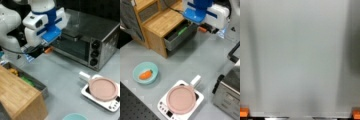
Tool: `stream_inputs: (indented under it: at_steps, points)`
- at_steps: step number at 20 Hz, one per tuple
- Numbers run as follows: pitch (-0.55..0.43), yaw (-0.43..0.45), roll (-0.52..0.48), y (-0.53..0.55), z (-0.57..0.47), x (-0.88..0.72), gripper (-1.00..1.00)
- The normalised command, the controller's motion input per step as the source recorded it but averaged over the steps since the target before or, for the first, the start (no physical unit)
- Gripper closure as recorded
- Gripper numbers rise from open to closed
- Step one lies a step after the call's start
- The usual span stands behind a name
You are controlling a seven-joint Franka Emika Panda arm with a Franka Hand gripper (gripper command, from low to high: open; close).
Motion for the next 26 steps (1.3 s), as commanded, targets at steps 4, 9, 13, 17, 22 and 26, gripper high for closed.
stream_inputs:
  at_steps: [4,9,13,17,22,26]
  points:
    - [0.035,0.177,-0.066,-0.14,-0.04,0.17,-1.00]
    - [0.005,0.179,-0.073,-0.40,-0.13,0.44,-1.00]
    - [0.036,0.133,-0.080,-0.44,-0.09,0.54,-1.00]
    - [0.102,0.098,-0.105,-0.28,0.06,0.56,-1.00]
    - [0.138,0.149,-0.097,-0.32,0.08,0.64,-1.00]
    - [0.225,0.195,-0.098,-0.38,0.07,0.72,-1.00]
